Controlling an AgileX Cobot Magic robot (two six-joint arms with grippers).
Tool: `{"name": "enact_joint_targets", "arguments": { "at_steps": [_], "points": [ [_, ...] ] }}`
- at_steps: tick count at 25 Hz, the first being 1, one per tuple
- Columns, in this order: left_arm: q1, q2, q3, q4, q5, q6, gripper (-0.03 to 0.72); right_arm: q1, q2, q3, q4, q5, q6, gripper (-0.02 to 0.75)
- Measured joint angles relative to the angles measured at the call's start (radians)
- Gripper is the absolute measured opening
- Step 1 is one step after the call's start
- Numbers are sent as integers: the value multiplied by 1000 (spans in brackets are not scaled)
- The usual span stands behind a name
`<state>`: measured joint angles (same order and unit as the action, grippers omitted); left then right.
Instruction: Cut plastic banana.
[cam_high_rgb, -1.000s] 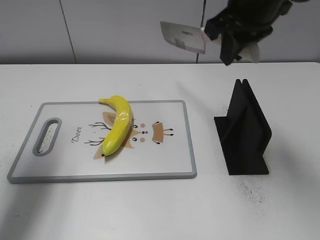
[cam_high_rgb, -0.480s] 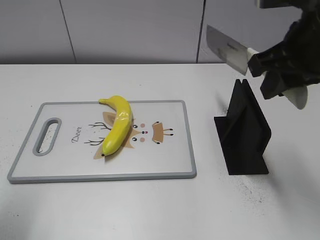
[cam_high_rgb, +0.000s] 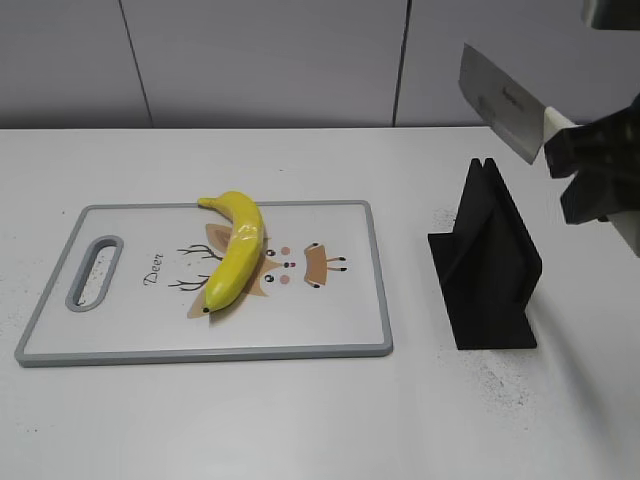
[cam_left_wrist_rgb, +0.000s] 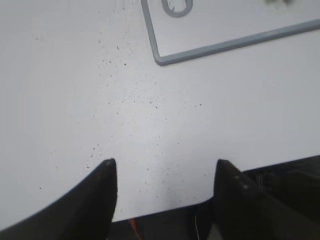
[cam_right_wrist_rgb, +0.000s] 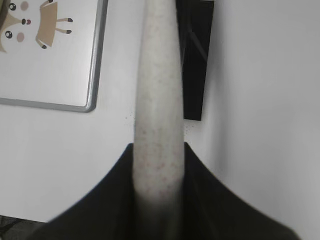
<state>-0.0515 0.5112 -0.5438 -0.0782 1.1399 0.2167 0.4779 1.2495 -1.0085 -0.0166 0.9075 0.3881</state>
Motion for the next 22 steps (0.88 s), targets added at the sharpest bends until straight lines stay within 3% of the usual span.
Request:
{"name": "enact_joint_targets", "arguments": {
  "at_steps": [11, 22],
  "points": [
    [0, -490, 37, 0, 29, -1, 587, 0, -21, 152, -33, -104, 88, 162],
    [1, -492, 66, -2, -34, -1, 587, 0, -21, 175, -45, -157, 108, 162]
  ]
}}
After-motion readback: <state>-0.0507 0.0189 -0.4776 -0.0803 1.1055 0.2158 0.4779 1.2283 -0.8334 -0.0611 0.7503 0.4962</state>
